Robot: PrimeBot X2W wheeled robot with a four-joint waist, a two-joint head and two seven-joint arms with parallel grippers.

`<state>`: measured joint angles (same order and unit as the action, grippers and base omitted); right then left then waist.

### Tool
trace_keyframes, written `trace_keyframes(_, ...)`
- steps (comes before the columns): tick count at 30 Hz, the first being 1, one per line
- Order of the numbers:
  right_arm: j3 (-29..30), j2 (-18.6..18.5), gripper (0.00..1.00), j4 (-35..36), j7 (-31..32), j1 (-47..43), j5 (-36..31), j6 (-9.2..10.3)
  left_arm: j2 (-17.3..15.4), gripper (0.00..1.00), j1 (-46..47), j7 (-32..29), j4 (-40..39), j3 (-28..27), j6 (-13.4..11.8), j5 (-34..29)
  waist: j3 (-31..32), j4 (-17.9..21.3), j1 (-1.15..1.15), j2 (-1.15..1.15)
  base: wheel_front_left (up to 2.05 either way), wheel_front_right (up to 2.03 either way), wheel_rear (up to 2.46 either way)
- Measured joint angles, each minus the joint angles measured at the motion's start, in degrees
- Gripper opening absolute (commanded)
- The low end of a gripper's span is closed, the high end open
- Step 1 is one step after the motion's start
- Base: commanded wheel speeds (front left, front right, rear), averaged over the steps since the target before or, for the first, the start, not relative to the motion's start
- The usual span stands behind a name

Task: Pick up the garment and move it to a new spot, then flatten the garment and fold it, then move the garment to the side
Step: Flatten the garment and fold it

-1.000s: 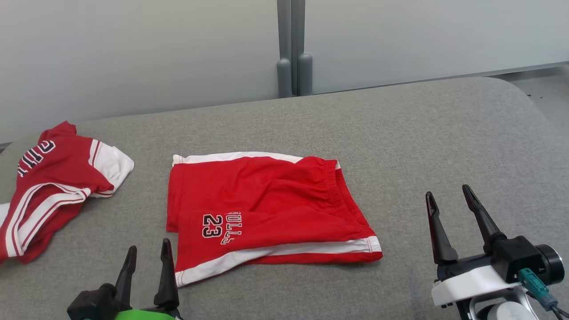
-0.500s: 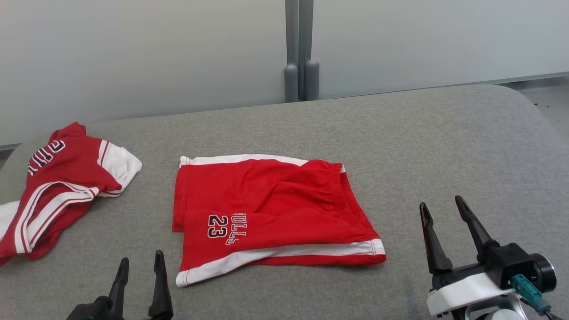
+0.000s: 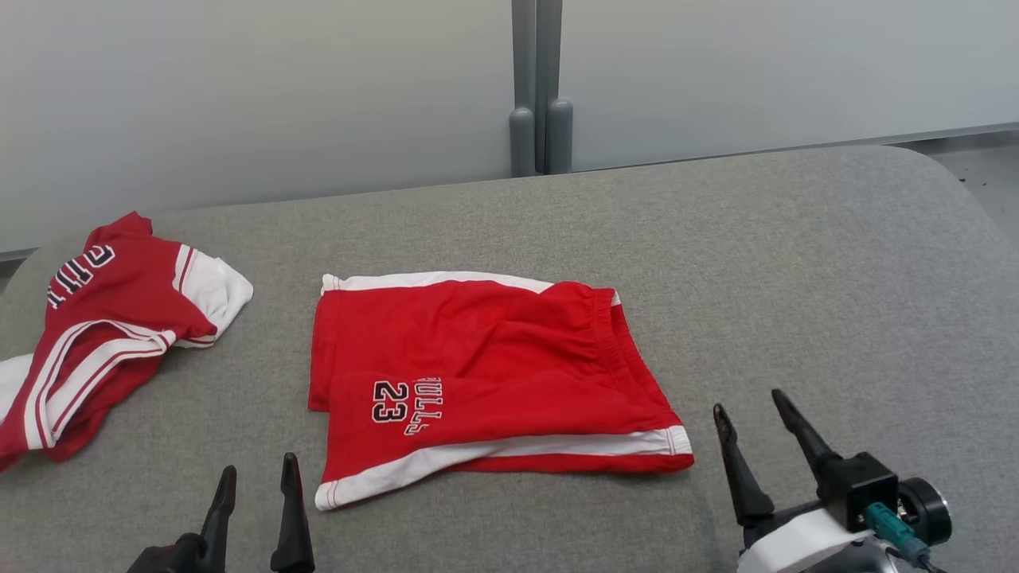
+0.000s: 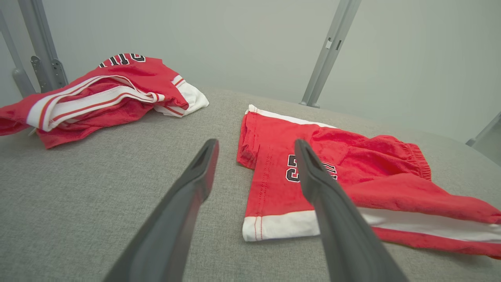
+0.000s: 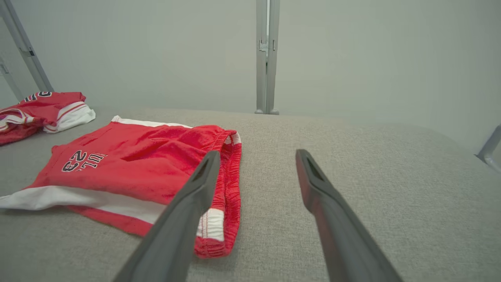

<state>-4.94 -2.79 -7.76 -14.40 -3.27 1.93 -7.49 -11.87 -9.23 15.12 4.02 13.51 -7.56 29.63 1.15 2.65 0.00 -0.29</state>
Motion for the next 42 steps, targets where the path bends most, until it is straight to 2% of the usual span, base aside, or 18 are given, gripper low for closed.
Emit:
trace_keyframes(14,-3.4,-0.1,1.00,-10.5,8.4,4.7,-0.5,0.00,0.5,1.00,1.4,0.0,1.9,1.2,0.6,0.0,-2.1,-3.3,0.00,0.00,0.00,0.00,0.00)
trace_keyframes(23,-4.4,-0.8,1.00,-13.0,10.8,6.2,1.2,0.00,0.6,1.00,2.0,0.0,2.6,1.1,0.8,0.0,-3.7,-5.2,0.00,0.00,0.00,0.00,0.00)
trace_keyframes(26,-5.2,-0.9,0.69,-13.5,11.7,7.0,2.2,0.00,0.7,1.00,2.3,0.0,2.7,1.0,1.0,0.0,-4.1,-5.5,0.00,0.00,0.00,0.00,0.00)
trace_keyframes(29,-5.7,-1.2,0.46,-13.7,11.9,7.2,2.6,0.00,0.7,1.00,2.4,0.0,2.8,1.0,1.0,-0.2,-4.2,-5.6,0.00,0.00,0.00,0.00,0.00)
trace_keyframes(31,-5.9,-1.5,0.37,-13.8,12.1,7.3,3.1,0.00,0.7,1.00,2.5,0.0,2.8,0.9,1.0,-0.4,-4.4,-5.5,0.00,0.00,0.00,0.00,0.00)
trace_keyframes(33,-6.3,-1.5,0.22,-13.9,12.1,7.5,3.2,0.00,0.7,1.00,2.6,0.0,2.9,0.8,1.0,-0.4,-4.5,-5.4,0.00,0.00,0.00,0.00,0.00)
trace_keyframes(35,-6.5,-1.5,0.00,-13.8,12.4,7.6,3.5,0.00,0.7,1.00,2.6,0.0,3.2,0.9,1.0,-0.4,-4.6,-5.3,0.00,0.00,0.00,0.00,0.00)
trace_keyframes(42,-6.5,-1.6,0.00,-12.1,12.8,7.6,4.0,0.00,0.7,1.00,2.9,-2.1,5.1,2.7,2.9,0.4,-4.9,-4.4,0.00,0.00,0.00,0.00,0.00)
